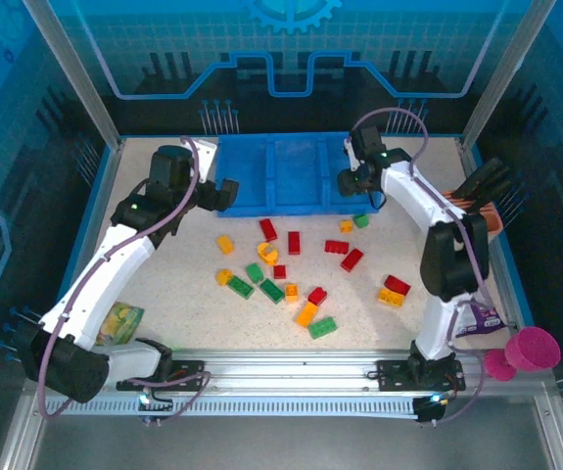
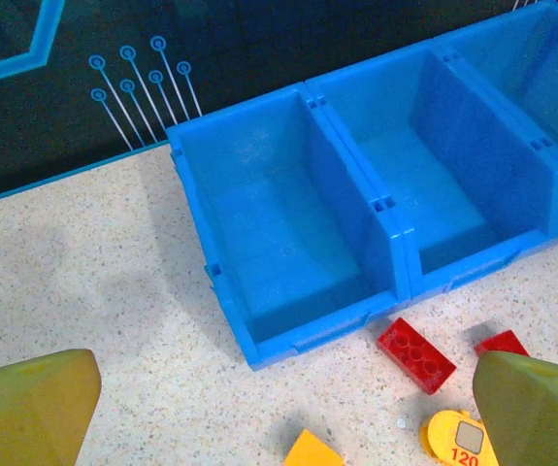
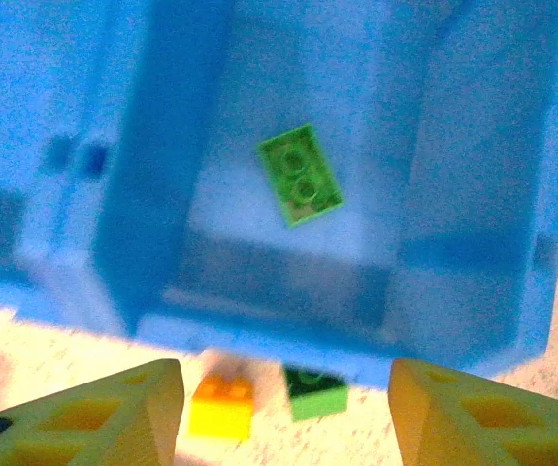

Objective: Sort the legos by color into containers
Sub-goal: Place the lego in the container, then pick up the lego from the center of the table.

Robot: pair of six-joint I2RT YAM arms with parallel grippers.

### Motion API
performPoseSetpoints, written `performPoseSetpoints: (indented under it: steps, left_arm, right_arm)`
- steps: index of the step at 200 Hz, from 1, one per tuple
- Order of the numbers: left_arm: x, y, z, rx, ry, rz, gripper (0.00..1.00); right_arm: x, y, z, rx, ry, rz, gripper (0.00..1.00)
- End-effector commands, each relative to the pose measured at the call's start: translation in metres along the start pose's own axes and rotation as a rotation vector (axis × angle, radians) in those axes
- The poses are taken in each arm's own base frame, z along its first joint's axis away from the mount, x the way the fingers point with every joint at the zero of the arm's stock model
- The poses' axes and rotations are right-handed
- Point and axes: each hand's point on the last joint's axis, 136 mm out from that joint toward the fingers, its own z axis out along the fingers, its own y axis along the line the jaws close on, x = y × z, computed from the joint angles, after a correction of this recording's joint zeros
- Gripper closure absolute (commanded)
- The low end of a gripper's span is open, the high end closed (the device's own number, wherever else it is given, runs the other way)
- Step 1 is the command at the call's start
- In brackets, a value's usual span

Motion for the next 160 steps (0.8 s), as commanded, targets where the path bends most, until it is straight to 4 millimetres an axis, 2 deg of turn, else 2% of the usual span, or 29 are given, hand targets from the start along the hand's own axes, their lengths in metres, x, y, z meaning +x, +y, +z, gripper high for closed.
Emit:
performPoseSetpoints:
  steps: [1, 28, 46, 78, 108, 160]
  left_arm:
    - [0.001, -0.004, 0.001, 0.021, -0.005, 0.004, 0.01]
    - [0.003, -0.008, 0.002, 0.039, -0.002, 0.002, 0.01]
    - [0.004, -0.01, 0.003, 0.051, 0.002, 0.0, 0.01]
    - [0.005, -0.012, 0.003, 0.065, 0.005, -0.007, 0.01]
    - [0.003, -0.013, -0.003, 0.071, -0.011, -0.005, 0.01]
    - [0.002, -0.011, -0.009, 0.061, -0.02, 0.004, 0.01]
  right_arm:
    - [0.031, 0.033, -0.02, -0.109, 0.022, -0.053, 0.38]
    - [0.08, 0.054, -0.021, -0.133, 0.084, -0.203, 0.34]
    - [0.1, 0.068, -0.017, -0.163, 0.106, -0.293, 0.34]
    - [0.105, 0.079, -0.005, -0.201, 0.204, -0.371, 0.38]
    - [0.108, 0.094, 0.012, -0.214, 0.288, -0.501, 0.37]
    - [0.126, 0.095, 0.037, -0.171, 0.39, -0.611, 0.37]
